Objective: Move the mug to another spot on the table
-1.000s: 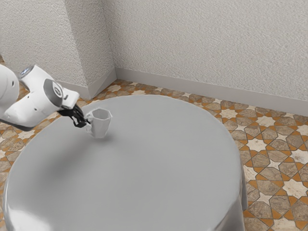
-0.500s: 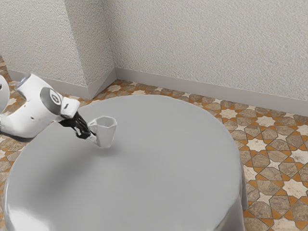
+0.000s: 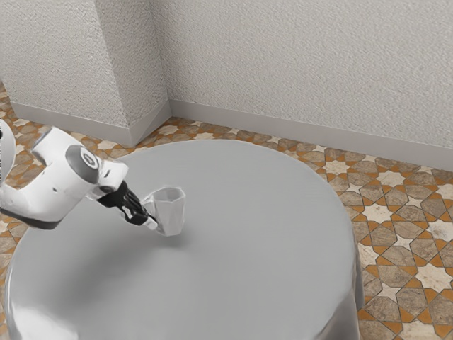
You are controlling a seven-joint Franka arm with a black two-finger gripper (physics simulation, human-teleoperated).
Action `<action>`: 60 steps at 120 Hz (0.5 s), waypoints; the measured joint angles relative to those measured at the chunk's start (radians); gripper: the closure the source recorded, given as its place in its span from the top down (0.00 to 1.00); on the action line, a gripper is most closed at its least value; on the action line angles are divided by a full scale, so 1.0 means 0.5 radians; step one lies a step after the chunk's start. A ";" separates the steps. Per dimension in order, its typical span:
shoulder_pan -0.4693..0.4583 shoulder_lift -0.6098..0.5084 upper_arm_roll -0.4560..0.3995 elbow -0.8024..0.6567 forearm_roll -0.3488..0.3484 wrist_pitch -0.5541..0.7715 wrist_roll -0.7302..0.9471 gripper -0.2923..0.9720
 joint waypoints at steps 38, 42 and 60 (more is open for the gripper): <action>-0.005 -0.006 -0.060 -0.067 -0.319 0.001 0.065 0.16; -0.003 -0.001 -0.060 -0.067 -0.362 0.004 0.085 0.16; 0.001 0.073 -0.059 -0.036 -0.466 0.031 0.174 0.15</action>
